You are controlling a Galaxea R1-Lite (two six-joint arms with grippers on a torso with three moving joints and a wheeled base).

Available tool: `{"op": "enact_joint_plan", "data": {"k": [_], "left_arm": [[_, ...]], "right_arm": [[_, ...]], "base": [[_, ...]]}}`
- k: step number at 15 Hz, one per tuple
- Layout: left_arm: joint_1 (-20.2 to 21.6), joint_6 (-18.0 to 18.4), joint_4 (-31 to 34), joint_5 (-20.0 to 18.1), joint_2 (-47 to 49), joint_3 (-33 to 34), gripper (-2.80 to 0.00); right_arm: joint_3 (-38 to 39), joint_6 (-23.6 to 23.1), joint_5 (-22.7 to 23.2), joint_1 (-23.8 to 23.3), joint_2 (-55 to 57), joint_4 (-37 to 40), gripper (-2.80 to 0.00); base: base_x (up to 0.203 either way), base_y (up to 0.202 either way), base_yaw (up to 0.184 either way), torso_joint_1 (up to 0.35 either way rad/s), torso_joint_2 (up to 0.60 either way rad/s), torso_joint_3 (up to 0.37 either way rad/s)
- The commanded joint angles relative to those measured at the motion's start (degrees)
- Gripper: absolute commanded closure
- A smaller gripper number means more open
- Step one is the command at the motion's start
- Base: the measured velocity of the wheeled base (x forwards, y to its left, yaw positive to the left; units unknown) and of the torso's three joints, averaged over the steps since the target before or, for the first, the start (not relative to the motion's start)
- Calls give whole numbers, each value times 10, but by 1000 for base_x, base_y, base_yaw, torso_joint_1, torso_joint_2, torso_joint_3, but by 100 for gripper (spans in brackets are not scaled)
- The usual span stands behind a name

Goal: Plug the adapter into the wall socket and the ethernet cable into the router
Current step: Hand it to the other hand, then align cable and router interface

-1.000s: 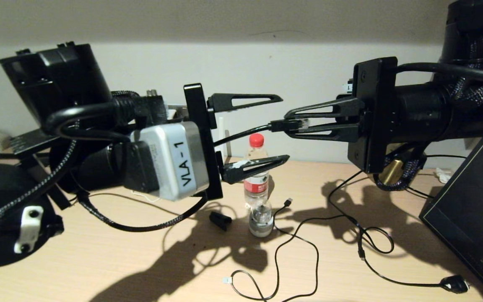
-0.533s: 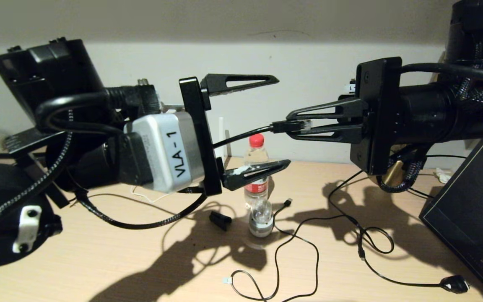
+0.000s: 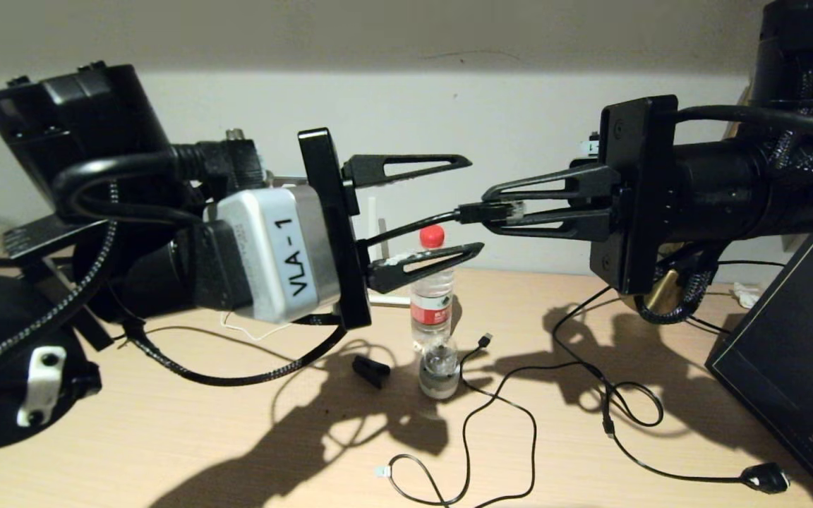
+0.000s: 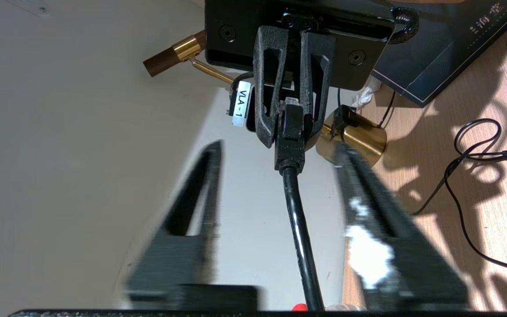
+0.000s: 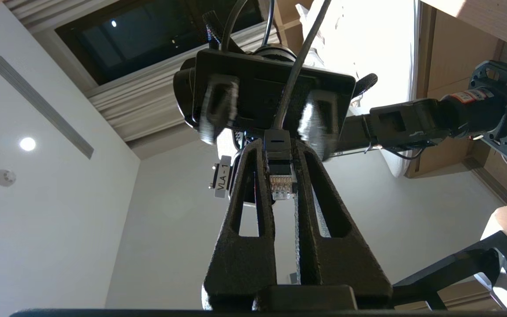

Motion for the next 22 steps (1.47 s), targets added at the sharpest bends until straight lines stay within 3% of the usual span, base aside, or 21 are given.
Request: {"op": "enact_joint_plan", "data": {"k": [1, 9, 10, 14, 15, 18, 20, 21, 22], "left_arm": [[0, 4, -2, -2, 0, 0, 0], [0, 4, -2, -2, -2, 0, 0], [0, 4, -2, -2, -2, 0, 0], [3, 1, -2, -2, -6, 17, 0], [7, -13, -2, -2, -13, 21, 0], [66, -111, -8, 6, -37, 51, 0], [86, -240, -6, 64, -49, 53, 0], [89, -319, -2, 109, -60, 55, 0], [93, -391, 11, 142, -76, 57, 0]], "right_arm": [[0, 5, 4, 0, 0, 0, 0], [-1, 4, 2, 0, 3, -1, 0], [-2, 5, 1, 0, 3, -1, -280], [0, 4, -29, 0, 3, -1, -280], [2, -1, -48, -1, -2, -1, -280], [26, -98, -170, -5, -58, 3, -280], [53, -228, -284, -4, -115, 27, -280], [76, -309, -365, -2, -147, 43, -280], [111, -396, -451, 0, -180, 52, 0]], "base": [[0, 0, 0, 0, 0, 0], [0, 0, 0, 0, 0, 0], [0, 0, 0, 0, 0, 0], [0, 0, 0, 0, 0, 0], [0, 0, 0, 0, 0, 0], [0, 0, 0, 0, 0, 0], [0, 0, 0, 0, 0, 0], [0, 0, 0, 0, 0, 0], [0, 0, 0, 0, 0, 0]]}}
